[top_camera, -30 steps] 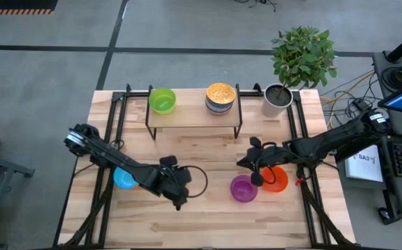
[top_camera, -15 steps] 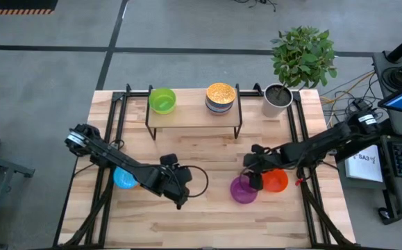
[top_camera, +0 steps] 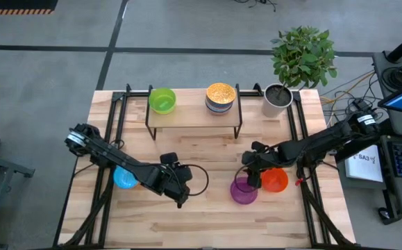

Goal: Place and stack bowls onto a shelf
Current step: Stack the violet bowl on the top of the green bowl on the shelf

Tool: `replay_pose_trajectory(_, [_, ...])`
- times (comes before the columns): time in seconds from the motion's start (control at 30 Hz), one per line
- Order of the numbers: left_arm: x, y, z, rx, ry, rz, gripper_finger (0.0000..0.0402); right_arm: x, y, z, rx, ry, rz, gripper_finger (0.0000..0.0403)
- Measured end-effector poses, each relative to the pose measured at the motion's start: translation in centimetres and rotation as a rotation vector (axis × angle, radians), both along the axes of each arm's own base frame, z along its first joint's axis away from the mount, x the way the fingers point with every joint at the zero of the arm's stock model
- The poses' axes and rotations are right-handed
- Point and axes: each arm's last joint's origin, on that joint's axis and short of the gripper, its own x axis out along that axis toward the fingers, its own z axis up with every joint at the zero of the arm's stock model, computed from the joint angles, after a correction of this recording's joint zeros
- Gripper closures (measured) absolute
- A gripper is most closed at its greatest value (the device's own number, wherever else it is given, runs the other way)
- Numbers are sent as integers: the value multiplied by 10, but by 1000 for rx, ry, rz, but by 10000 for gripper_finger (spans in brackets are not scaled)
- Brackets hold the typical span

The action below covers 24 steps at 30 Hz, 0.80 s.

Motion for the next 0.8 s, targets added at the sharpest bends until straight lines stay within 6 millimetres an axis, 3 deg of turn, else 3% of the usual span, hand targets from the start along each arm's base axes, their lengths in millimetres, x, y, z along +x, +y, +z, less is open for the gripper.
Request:
replay_pose_trajectory(0.1, [-1, 1, -2, 3, 5, 1, 233, 1, 4, 9, 45, -21, 2, 262])
replay_pose_trajectory(0.27, [-2, 3, -4, 43, -5, 16, 233, 0, 11, 6, 116, 6, 21, 258])
replay_pose_trajectory(0.63, [6, 0, -1, 68, -66, -45, 233, 10, 17, -27, 106, 147, 15, 271])
replay_pose_trajectory(0.8, [12, -3, 2, 74, -116, -103, 233, 14, 18, -43, 73, 209, 20, 297])
